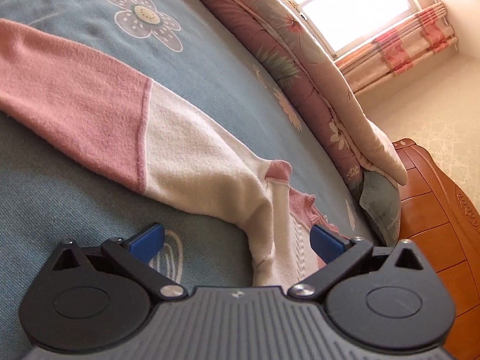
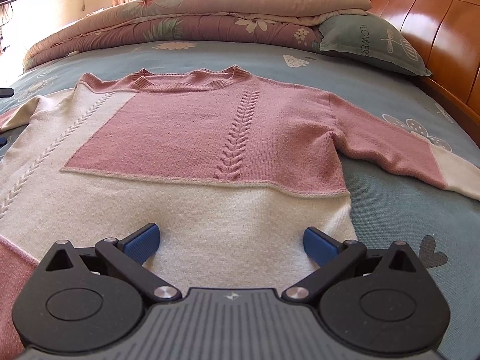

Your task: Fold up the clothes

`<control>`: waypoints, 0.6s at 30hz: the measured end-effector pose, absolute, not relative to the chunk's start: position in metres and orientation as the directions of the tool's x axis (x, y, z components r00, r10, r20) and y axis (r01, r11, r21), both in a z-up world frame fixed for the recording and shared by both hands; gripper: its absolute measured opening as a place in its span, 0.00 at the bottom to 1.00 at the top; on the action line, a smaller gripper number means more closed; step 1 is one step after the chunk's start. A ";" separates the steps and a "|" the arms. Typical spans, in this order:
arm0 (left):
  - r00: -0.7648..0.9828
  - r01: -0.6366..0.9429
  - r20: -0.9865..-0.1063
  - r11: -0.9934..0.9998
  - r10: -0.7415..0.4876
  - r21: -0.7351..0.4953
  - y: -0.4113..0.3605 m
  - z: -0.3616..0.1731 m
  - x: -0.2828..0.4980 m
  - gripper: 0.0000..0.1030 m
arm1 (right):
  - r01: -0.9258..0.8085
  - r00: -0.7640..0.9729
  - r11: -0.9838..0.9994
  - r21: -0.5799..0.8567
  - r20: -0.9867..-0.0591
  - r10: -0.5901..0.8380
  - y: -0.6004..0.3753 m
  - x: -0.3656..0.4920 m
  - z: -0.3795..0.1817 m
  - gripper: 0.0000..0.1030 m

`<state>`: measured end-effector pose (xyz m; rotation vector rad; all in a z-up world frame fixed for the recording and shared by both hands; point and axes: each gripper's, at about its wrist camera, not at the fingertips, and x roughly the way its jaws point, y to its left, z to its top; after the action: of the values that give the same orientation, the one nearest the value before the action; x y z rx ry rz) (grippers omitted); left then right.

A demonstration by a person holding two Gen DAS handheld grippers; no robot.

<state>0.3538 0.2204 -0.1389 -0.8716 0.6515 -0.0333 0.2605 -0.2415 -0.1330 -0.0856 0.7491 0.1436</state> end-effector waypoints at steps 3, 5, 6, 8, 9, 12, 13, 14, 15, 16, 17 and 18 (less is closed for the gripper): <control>0.815 -0.243 -0.525 0.677 -0.246 -0.695 0.216 -0.138 0.369 0.99 | -0.161 0.725 0.987 -0.025 -0.681 0.101 -0.242 0.260 -0.133 1.00; 0.826 -0.246 -0.517 0.681 -0.225 -0.689 0.215 -0.138 0.375 0.99 | -0.161 0.727 0.987 -0.025 -0.679 0.101 -0.242 0.260 -0.133 1.00; 0.834 -0.245 -0.509 0.683 -0.214 -0.688 0.214 -0.139 0.377 0.99 | -0.161 0.728 0.987 -0.025 -0.678 0.102 -0.242 0.260 -0.133 1.00; 0.852 -0.223 -0.485 0.700 -0.198 -0.678 0.212 -0.141 0.378 0.99 | -0.161 0.729 0.987 -0.024 -0.677 0.102 -0.242 0.260 -0.133 1.00; 0.855 -0.212 -0.481 0.716 -0.195 -0.666 0.212 -0.141 0.379 0.99 | -0.161 0.730 0.987 -0.024 -0.676 0.103 -0.242 0.260 -0.133 1.00; 0.864 -0.182 -0.467 0.748 -0.188 -0.638 0.215 -0.140 0.380 0.99 | -0.161 0.732 0.987 -0.024 -0.674 0.103 -0.242 0.259 -0.134 1.00; 0.871 -0.179 -0.454 0.738 -0.189 -0.651 0.219 -0.140 0.379 0.99 | -0.161 0.732 0.987 -0.024 -0.673 0.104 -0.242 0.259 -0.134 1.00; 0.878 -0.177 -0.438 0.717 -0.194 -0.674 0.223 -0.141 0.379 0.99 | -0.161 0.733 0.987 -0.023 -0.673 0.104 -0.242 0.259 -0.134 1.00; 0.884 -0.174 -0.422 0.698 -0.199 -0.695 0.227 -0.142 0.380 0.99 | -0.161 0.733 0.987 -0.023 -0.672 0.104 -0.242 0.259 -0.134 1.00; 0.888 -0.167 -0.410 0.685 -0.208 -0.709 0.229 -0.143 0.380 0.99 | -0.161 0.734 0.987 -0.023 -0.672 0.104 -0.242 0.259 -0.134 1.00; 0.888 -0.157 -0.404 0.683 -0.218 -0.714 0.228 -0.143 0.383 0.99 | -0.161 0.734 0.987 -0.023 -0.671 0.104 -0.242 0.259 -0.134 1.00; 0.888 -0.148 -0.400 0.681 -0.228 -0.717 0.227 -0.143 0.385 0.99 | -0.161 0.734 0.987 -0.023 -0.671 0.104 -0.242 0.259 -0.134 1.00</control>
<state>0.3852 0.2269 -0.1431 -0.8292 0.4902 -0.0473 0.2594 -0.2421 -0.1343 -0.0809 0.7320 0.1458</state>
